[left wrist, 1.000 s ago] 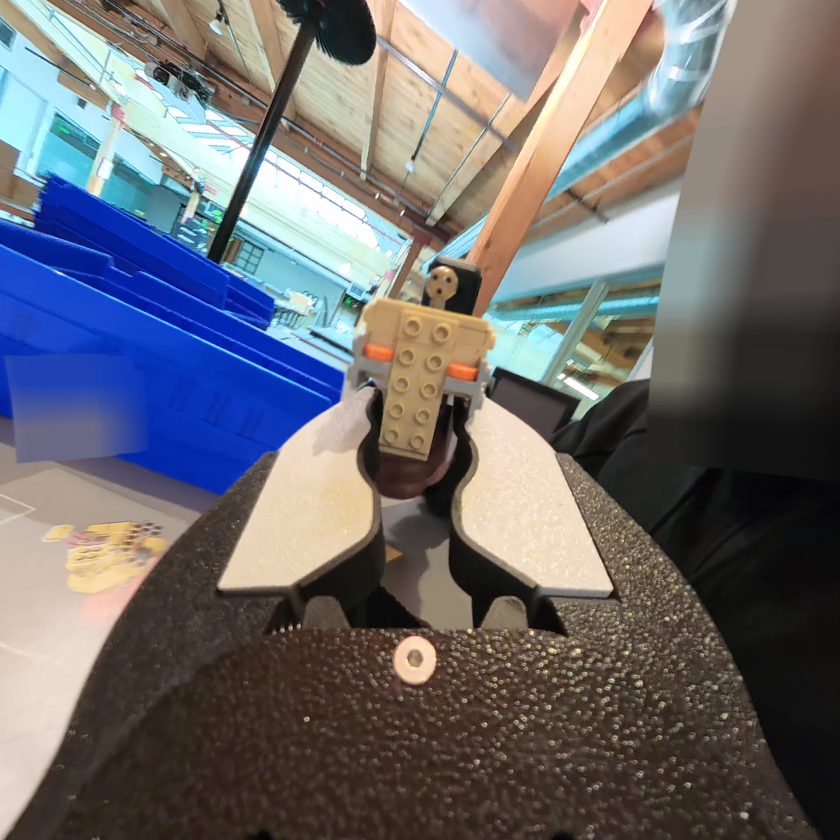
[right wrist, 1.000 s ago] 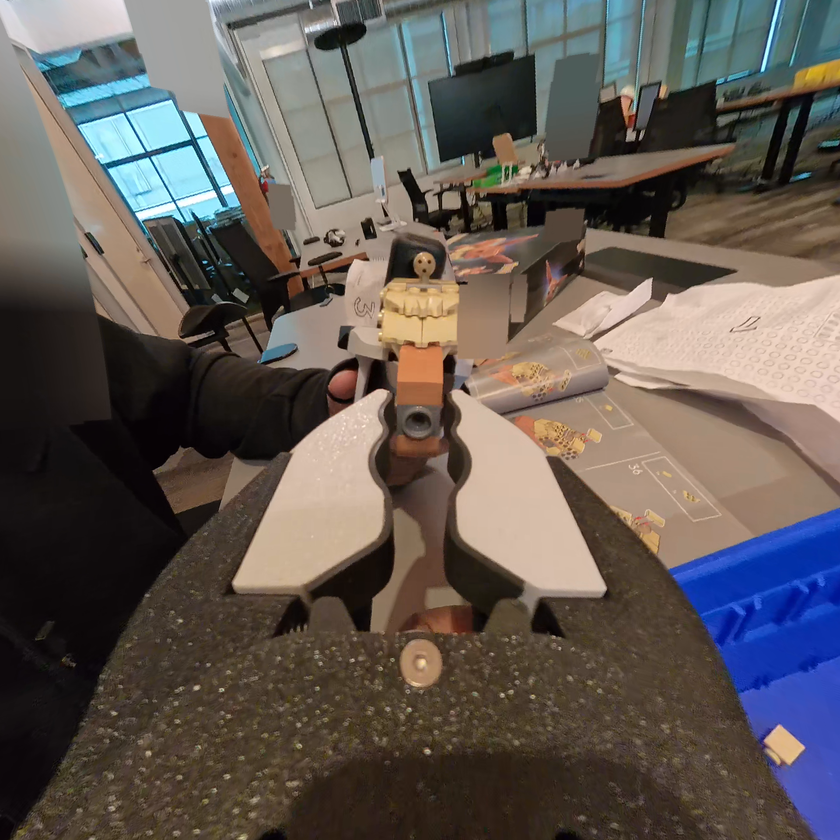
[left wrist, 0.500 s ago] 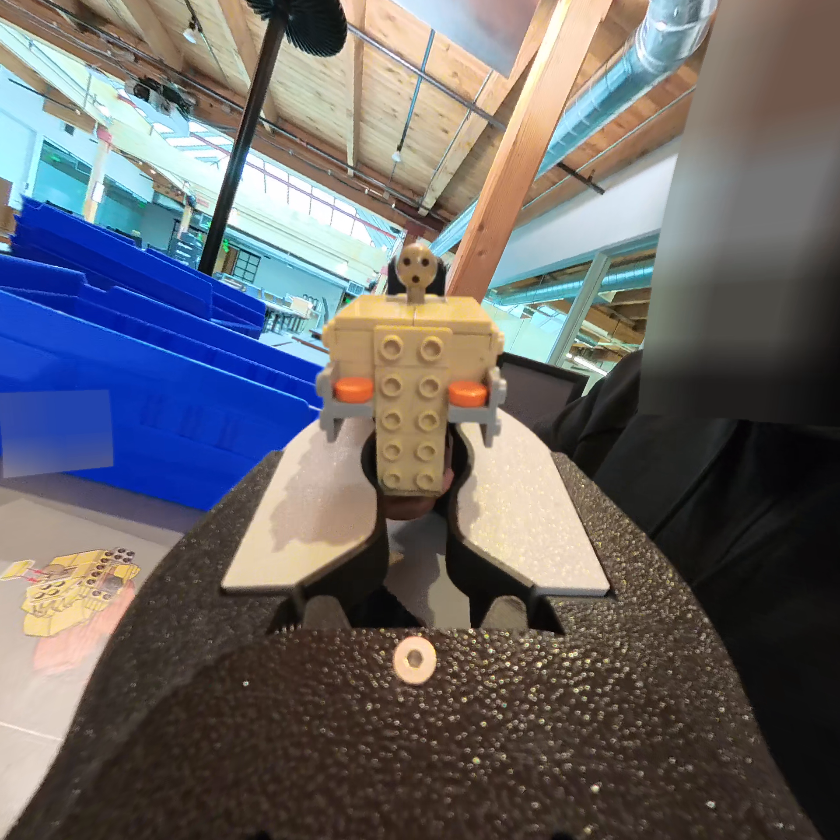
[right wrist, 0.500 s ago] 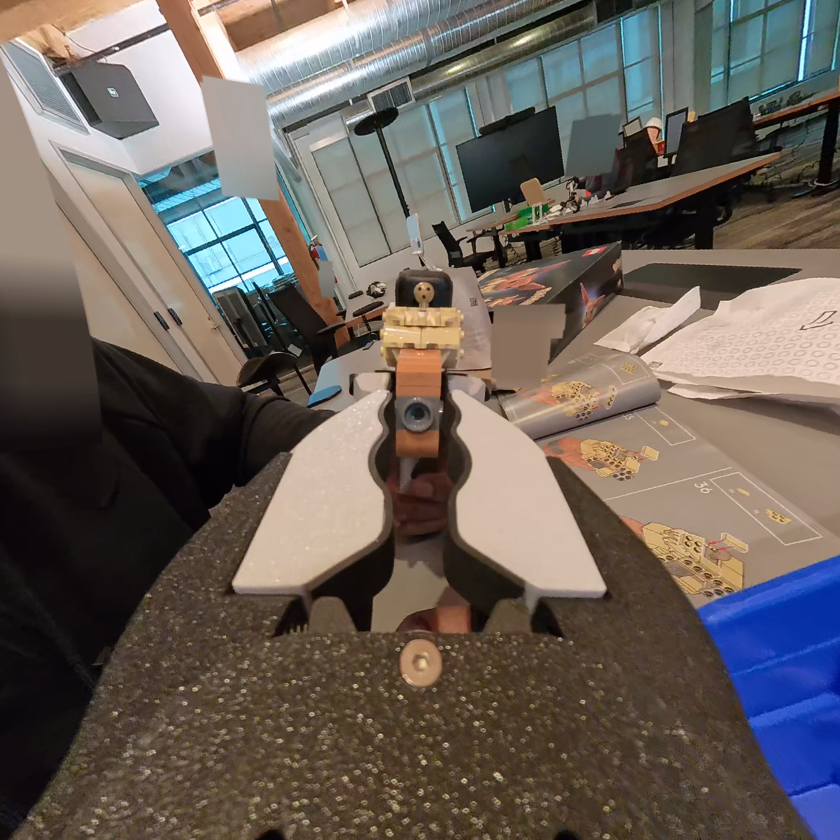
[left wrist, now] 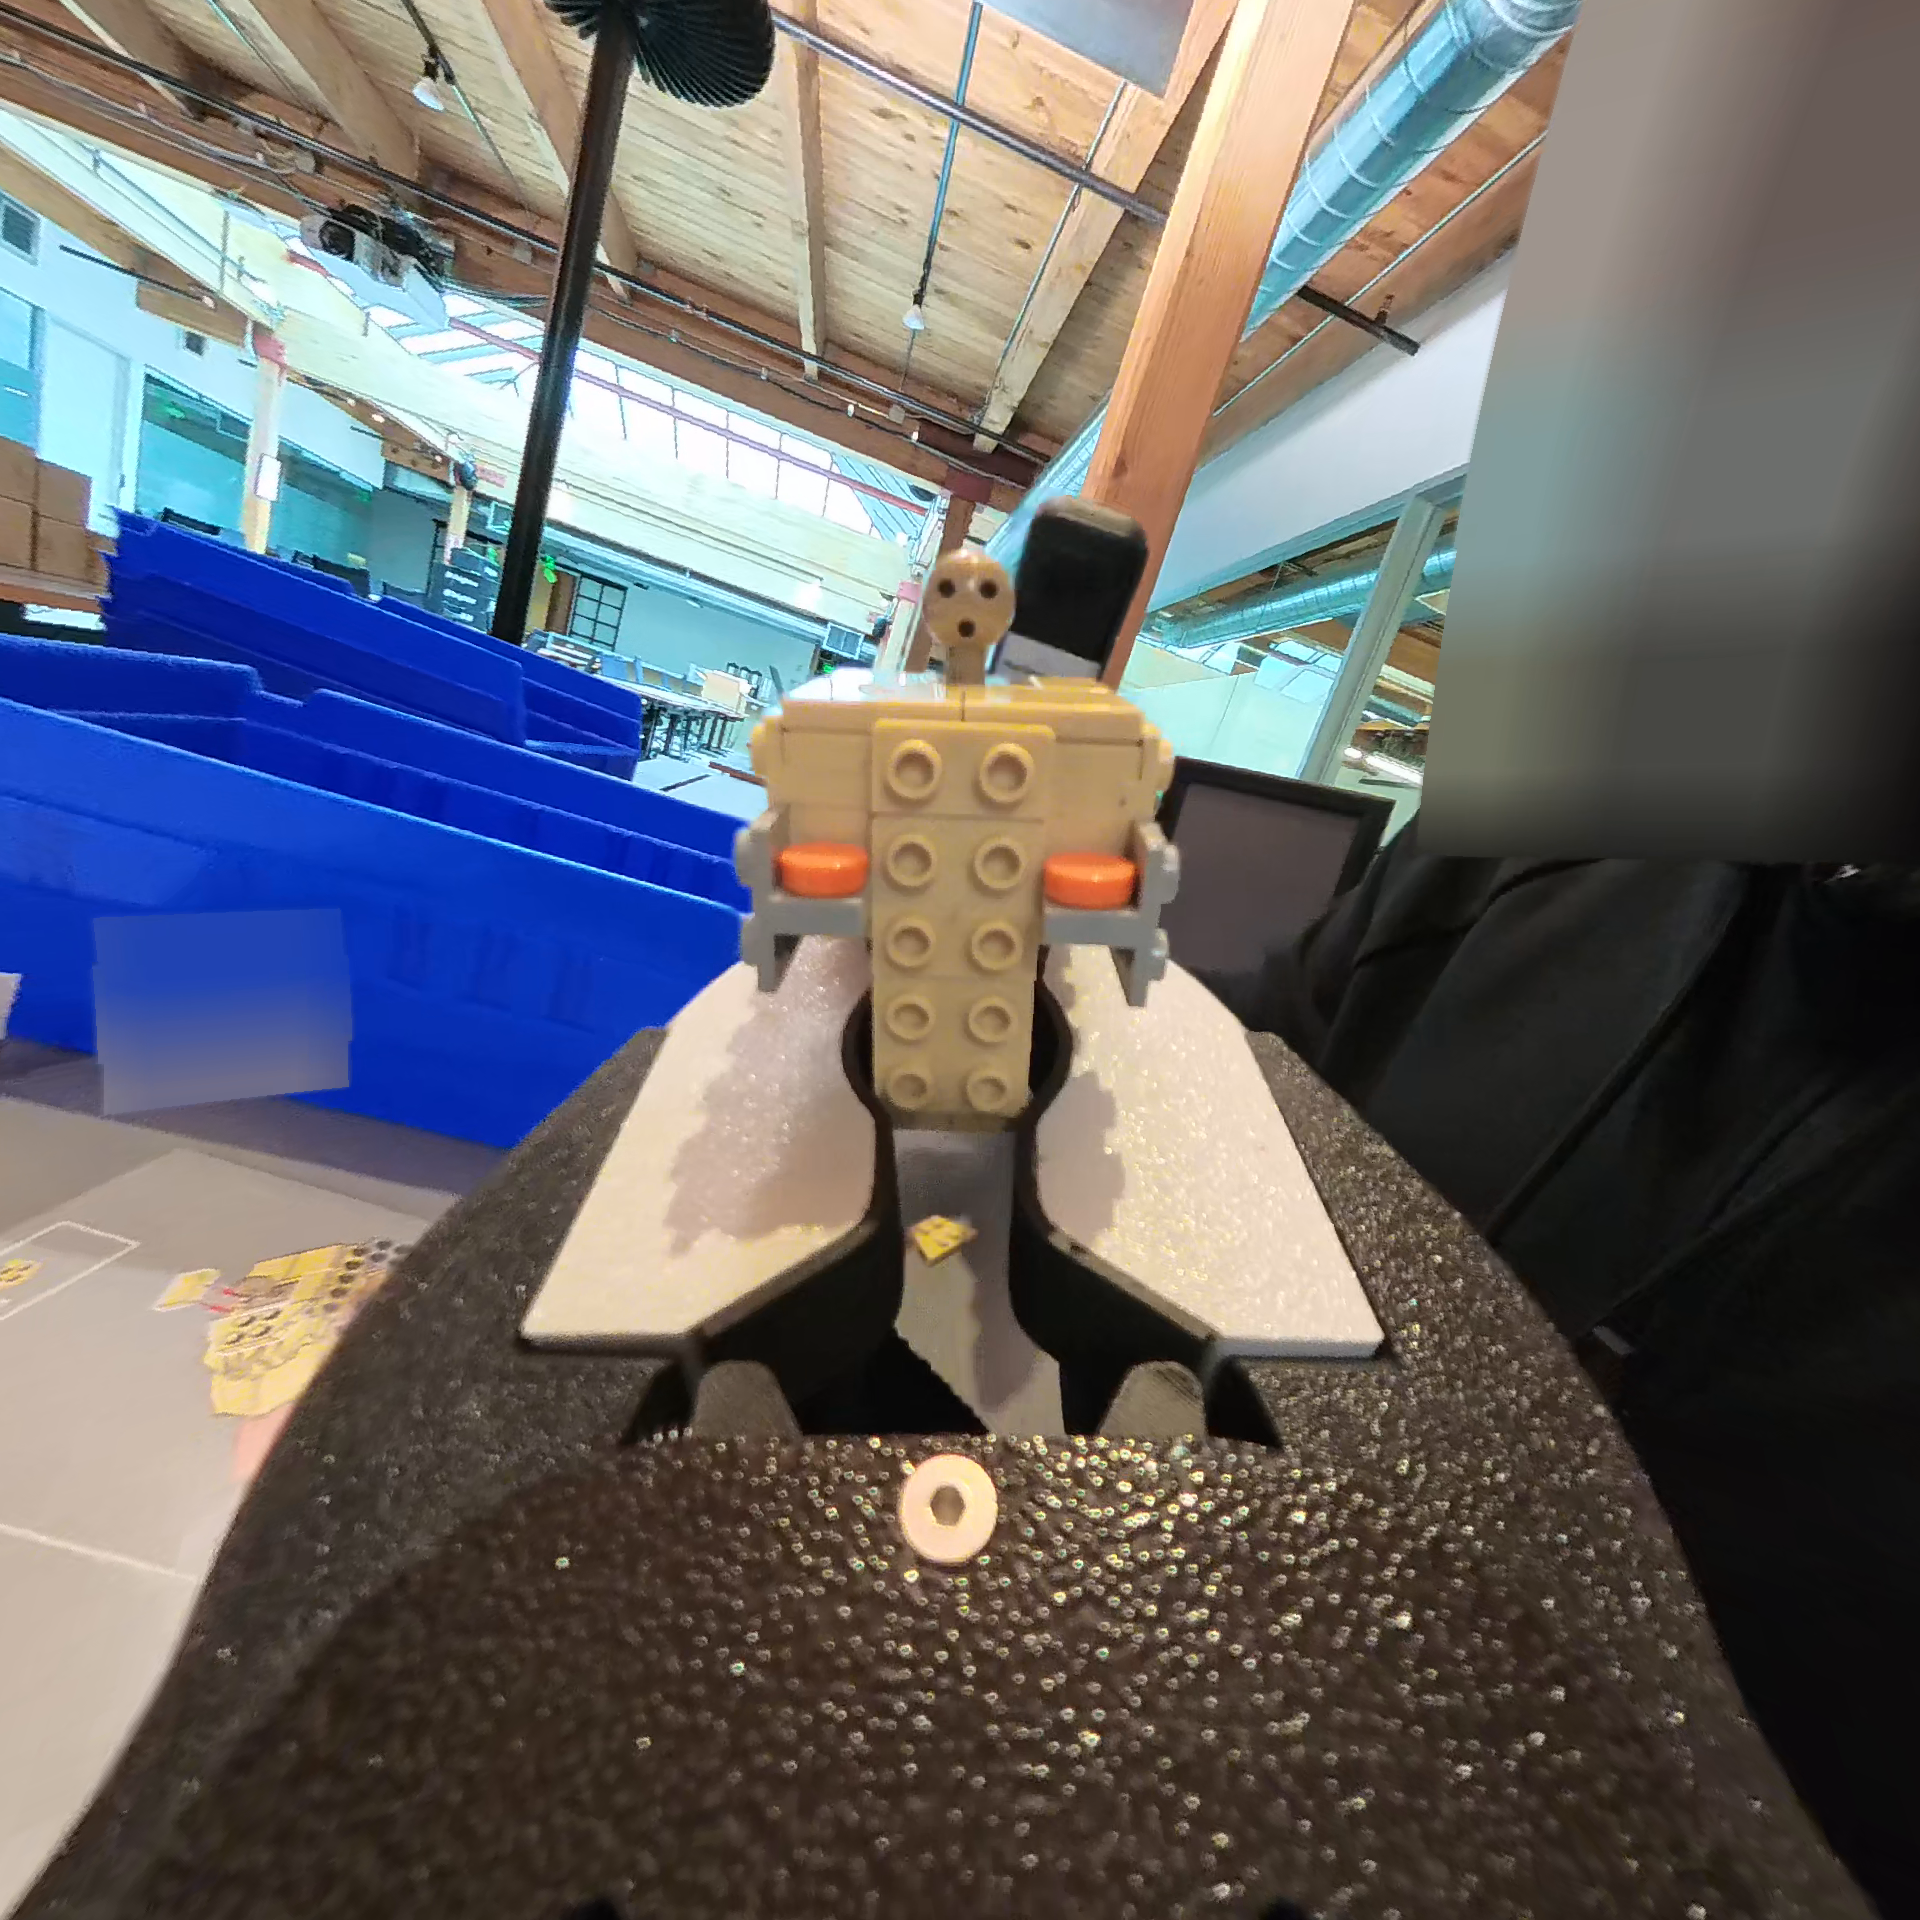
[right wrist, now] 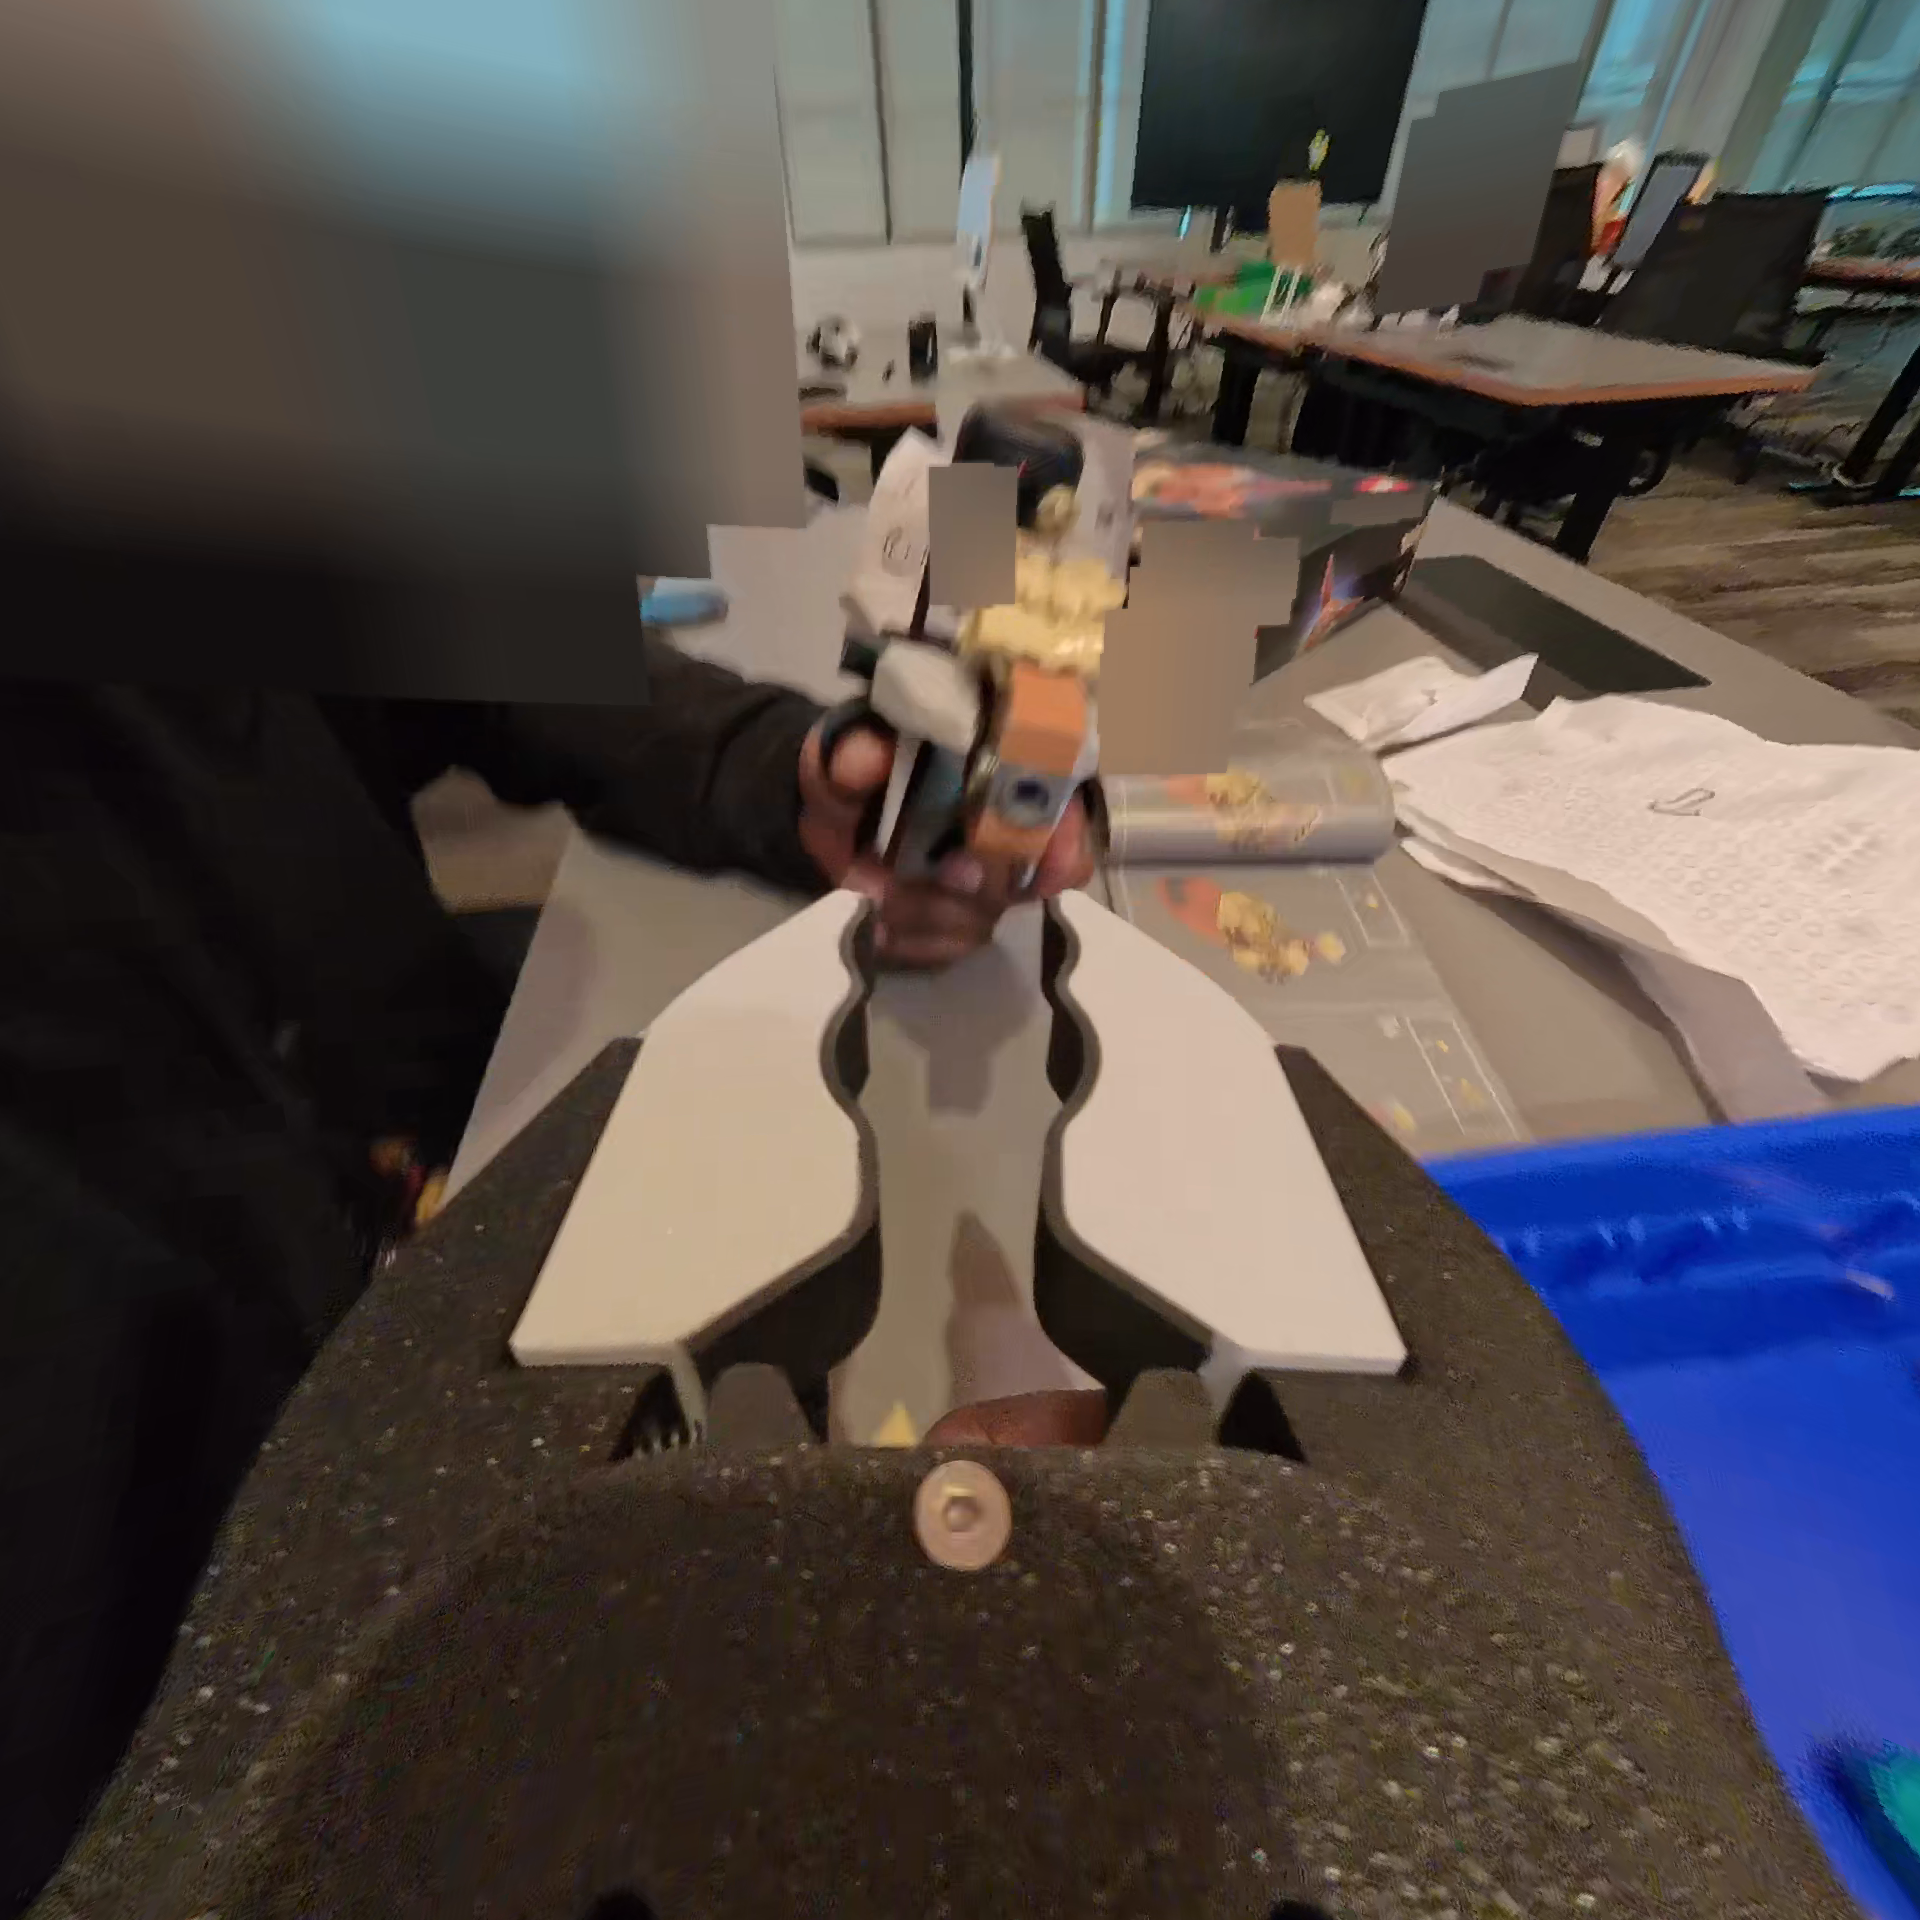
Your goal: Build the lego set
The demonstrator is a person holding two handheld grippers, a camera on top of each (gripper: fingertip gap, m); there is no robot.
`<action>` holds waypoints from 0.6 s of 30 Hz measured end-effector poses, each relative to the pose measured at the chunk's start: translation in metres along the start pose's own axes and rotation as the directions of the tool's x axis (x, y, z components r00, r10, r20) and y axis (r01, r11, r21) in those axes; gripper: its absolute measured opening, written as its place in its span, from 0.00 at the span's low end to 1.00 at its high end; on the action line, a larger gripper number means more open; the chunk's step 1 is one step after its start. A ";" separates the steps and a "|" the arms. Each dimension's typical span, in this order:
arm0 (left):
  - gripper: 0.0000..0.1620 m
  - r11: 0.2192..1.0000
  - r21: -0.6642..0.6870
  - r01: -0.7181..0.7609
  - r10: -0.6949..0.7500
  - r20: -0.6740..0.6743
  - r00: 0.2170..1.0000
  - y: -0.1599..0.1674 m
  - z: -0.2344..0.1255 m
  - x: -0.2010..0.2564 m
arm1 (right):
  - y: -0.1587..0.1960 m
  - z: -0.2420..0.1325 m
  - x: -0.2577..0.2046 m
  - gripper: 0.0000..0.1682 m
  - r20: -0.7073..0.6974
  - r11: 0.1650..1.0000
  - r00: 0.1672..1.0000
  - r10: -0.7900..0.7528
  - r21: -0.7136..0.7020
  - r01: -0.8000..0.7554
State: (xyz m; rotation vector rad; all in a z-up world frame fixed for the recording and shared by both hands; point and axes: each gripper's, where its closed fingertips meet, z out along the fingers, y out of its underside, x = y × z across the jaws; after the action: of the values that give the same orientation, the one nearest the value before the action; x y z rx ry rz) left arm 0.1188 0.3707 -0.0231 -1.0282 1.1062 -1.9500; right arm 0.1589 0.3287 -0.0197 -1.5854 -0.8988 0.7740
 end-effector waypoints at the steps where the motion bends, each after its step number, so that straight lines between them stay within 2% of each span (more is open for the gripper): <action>1: 0.12 1.000 -0.001 -0.006 0.006 0.008 1.000 0.000 -0.001 -0.001 | 0.008 -0.011 -0.004 0.15 0.014 0.998 0.999 -0.035 -0.052 0.035; 4: 0.12 1.000 -0.002 -0.008 0.008 0.019 1.000 0.000 -0.001 -0.003 | 0.051 -0.038 -0.018 0.10 0.054 0.956 0.996 -0.067 -0.283 0.080; 6: 0.12 1.000 -0.009 -0.010 0.010 0.022 1.000 0.001 0.000 -0.003 | 0.084 -0.049 -0.020 0.10 0.019 0.893 0.998 -0.055 -0.447 0.058; 8: 0.13 1.000 -0.015 -0.015 0.015 0.019 1.000 0.002 0.000 -0.002 | 0.113 -0.052 -0.024 0.11 -0.001 0.833 0.999 -0.045 -0.552 0.037; 12: 0.13 1.000 -0.017 -0.020 0.020 0.018 1.000 0.002 0.000 -0.001 | 0.144 -0.046 -0.021 0.14 -0.063 0.775 0.997 -0.038 -0.631 -0.011; 15: 0.13 1.000 -0.017 -0.022 0.022 0.016 1.000 0.003 0.000 -0.001 | 0.152 -0.038 -0.020 0.15 -0.093 0.764 0.995 0.022 -0.640 -0.076; 18: 0.13 1.000 -0.017 -0.023 0.023 0.015 1.000 0.003 0.000 0.000 | 0.151 -0.032 -0.032 0.12 -0.066 0.760 0.996 0.056 -0.644 -0.086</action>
State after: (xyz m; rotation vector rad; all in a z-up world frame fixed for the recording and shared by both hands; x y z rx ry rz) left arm 0.1197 0.3698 -0.0256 -1.0330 1.1237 -1.9150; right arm 0.1927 0.2694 -0.1616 -2.2475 -1.1565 0.4889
